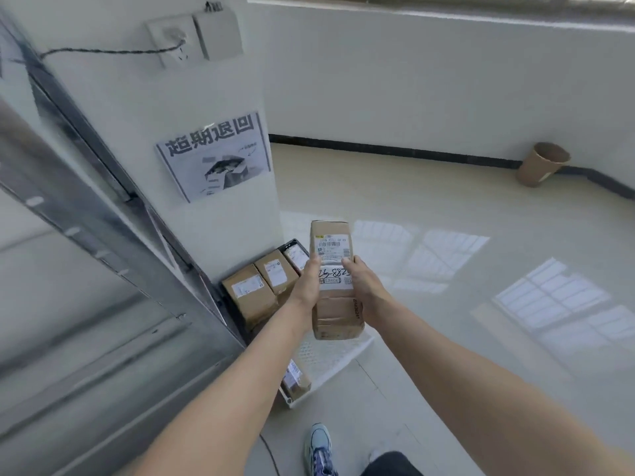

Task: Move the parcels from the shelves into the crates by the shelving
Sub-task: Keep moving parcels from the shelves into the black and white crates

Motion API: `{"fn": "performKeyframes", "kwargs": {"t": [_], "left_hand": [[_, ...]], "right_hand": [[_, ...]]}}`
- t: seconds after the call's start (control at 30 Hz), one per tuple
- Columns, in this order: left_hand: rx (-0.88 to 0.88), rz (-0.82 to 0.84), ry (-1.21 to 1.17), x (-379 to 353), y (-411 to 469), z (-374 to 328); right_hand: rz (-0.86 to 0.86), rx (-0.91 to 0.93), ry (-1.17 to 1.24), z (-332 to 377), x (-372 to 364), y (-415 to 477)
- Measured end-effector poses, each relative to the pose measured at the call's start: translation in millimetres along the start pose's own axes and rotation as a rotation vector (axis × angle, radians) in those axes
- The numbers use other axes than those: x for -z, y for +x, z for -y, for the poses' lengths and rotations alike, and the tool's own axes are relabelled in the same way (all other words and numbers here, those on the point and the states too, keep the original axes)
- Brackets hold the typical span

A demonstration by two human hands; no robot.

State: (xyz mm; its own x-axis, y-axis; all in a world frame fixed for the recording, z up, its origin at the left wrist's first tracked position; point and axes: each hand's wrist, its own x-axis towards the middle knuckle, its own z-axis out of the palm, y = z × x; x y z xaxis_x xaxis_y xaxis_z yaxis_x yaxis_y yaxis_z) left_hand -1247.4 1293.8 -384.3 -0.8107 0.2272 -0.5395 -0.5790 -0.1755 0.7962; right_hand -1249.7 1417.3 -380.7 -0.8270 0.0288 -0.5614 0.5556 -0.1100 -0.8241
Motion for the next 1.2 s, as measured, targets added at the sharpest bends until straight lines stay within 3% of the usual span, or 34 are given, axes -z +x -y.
{"fn": "performKeyframes", "kwargs": {"t": [0.3,0.57,0.83,1.2], "left_hand": [[-0.012,-0.136,-0.2,12.7,57.5,-2.1],[0.012,-0.385,-0.283,9.8,126.5,42.4],[0.037,-0.503,-0.354,51.5,186.8,132.9],[0.119,-0.571,-0.395,128.9,285.2,334.2]], "right_hand": [[0.17,-0.01,-0.171,4.3,-3.7,93.6],[0.346,-0.058,-0.349,-20.1,11.6,180.1],[0.388,-0.137,-0.465,-134.9,8.8,263.1],[0.4,-0.208,-0.481,-344.9,10.2,367.1]]}}
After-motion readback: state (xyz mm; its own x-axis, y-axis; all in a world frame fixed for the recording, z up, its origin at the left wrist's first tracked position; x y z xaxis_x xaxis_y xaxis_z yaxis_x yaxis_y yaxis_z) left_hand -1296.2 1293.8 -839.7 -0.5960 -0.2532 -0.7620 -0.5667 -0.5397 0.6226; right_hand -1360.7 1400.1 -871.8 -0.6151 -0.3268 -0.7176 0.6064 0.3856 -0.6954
